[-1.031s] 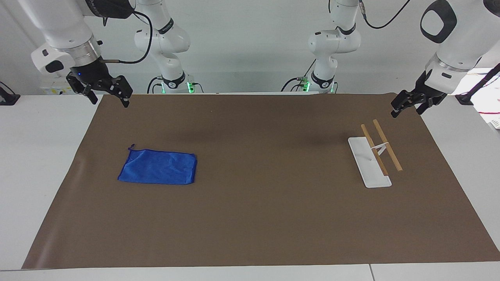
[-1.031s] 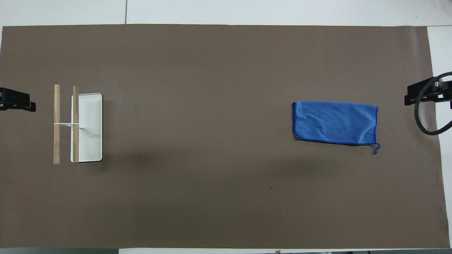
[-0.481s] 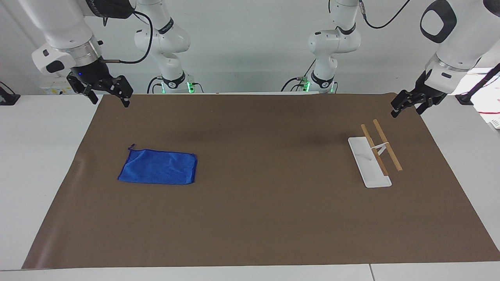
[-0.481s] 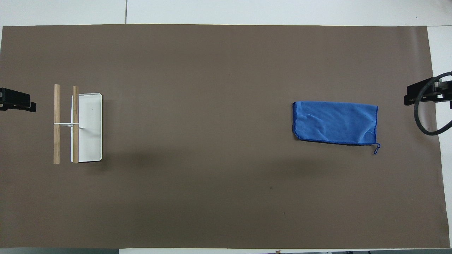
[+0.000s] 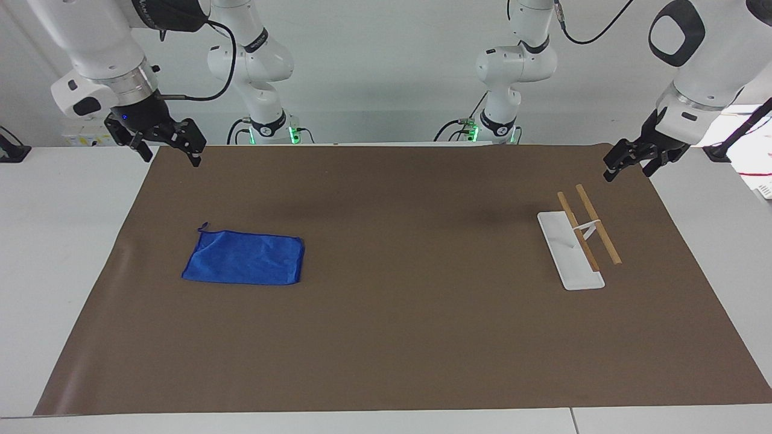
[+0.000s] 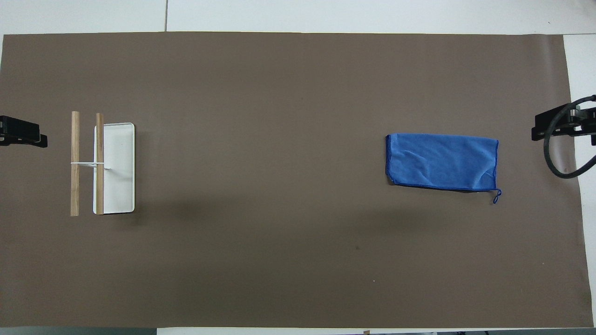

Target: Right arm passes towel to left arm to hang

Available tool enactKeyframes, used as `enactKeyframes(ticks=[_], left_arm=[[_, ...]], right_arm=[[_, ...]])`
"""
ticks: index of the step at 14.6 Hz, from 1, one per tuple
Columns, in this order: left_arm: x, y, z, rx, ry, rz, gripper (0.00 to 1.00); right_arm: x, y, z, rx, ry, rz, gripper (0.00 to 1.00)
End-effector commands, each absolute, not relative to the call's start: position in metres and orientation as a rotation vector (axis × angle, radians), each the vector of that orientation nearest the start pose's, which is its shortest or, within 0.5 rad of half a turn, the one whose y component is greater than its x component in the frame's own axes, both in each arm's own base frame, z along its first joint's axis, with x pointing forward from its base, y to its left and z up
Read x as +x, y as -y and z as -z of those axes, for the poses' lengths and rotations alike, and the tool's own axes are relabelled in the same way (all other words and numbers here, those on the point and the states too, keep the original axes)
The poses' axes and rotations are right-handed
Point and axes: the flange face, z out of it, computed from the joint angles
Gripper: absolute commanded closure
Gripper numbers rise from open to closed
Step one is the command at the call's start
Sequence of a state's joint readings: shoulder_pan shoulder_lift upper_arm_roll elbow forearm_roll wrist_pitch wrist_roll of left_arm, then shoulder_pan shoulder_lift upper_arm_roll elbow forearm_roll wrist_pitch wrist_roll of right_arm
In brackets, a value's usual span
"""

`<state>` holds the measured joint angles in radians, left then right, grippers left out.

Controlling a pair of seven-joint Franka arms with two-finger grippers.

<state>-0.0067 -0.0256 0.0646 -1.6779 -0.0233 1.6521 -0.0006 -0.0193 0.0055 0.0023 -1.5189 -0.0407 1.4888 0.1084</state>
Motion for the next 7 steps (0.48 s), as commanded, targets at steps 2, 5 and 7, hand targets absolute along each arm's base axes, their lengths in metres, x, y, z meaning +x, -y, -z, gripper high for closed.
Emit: enactKeyframes(ticks=[2, 5, 7], left_arm=[[0.5414, -0.0300, -0.5977, -3.152, 0.093, -0.007, 0.00], [0.5414, -0.0300, -0.5977, -3.152, 0.093, -0.007, 0.00], [0.5414, -0.0300, -0.5977, -3.152, 0.090, -0.007, 0.00]], right_arm=[[0.5433, 0.0236, -0.6376, -3.160, -0.209, -0.069, 0.00], [0.5472, 0.0187, -0.6393, -3.161, -0.186, -0.026, 0.00], [0.5471, 0.0143, -0.6368, -3.160, -0.174, -0.030, 0.00]])
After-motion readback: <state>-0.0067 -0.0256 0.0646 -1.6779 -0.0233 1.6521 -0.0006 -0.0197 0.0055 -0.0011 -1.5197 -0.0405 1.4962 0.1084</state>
